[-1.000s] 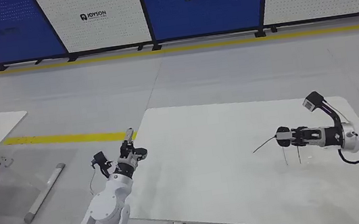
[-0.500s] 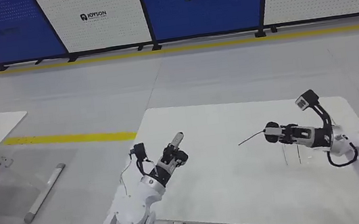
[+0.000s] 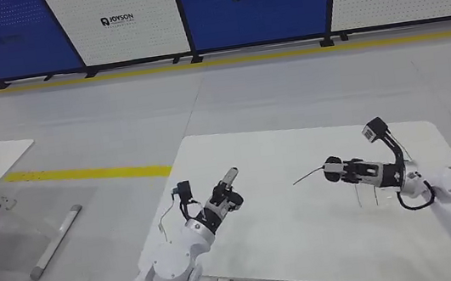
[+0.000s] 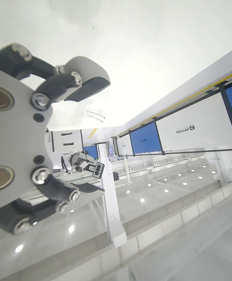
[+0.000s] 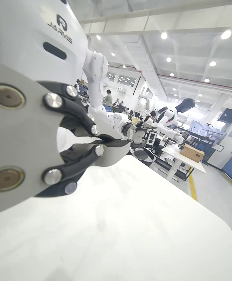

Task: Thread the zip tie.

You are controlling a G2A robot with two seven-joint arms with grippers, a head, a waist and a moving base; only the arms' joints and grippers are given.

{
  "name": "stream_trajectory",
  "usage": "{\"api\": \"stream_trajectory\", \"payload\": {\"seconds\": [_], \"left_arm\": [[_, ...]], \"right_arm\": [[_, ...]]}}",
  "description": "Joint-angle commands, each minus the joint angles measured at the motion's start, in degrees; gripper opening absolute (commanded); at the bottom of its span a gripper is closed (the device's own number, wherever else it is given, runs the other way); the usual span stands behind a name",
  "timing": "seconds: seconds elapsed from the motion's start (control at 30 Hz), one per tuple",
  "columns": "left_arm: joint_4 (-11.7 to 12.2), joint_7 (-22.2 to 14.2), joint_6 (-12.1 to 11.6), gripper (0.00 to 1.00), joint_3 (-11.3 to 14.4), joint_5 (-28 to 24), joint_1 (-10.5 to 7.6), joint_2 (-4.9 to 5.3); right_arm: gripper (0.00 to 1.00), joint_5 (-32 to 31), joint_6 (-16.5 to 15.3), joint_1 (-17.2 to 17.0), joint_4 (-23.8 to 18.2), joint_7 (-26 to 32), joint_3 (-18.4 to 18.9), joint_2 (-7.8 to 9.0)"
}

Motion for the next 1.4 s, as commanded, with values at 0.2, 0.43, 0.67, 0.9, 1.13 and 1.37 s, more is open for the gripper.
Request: {"api": "stream_trajectory", "payload": {"seconds": [0.2,0.43,0.67,0.9,1.13,1.37], "left_arm": [[2.75,-2.07,5.40,1.00,7.81,-1.57,-5.24,-1.05],[3.38,-1.21,6.02,1.00,8.76,-1.04,-6.11,-1.23],[3.65,-4.09,6.70,1.00,9.48,-3.28,-6.70,-1.30],[6.23,-2.75,2.80,1.00,10.42,-17.37,-9.55,-2.69],[6.23,-2.75,2.80,1.00,10.42,-17.37,-9.55,-2.69],[8.68,3.66,-0.14,1.00,11.00,-21.18,-12.54,-3.70]], "right_arm": [[0.00,0.00,-0.14,3.93,4.30,-3.89,-6.28,-4.31],[0.00,0.85,-0.14,4.46,6.33,-3.57,-7.29,-5.21],[0.00,-1.80,-0.14,3.54,4.99,-6.99,-7.54,-5.32],[0.00,-5.61,-0.14,2.73,3.68,-12.67,-9.51,-6.63],[0.00,-5.61,-0.14,2.73,3.68,-12.67,-9.51,-6.63],[0.00,-5.61,-0.14,2.73,3.68,-12.67,-9.51,-6.63]]}}
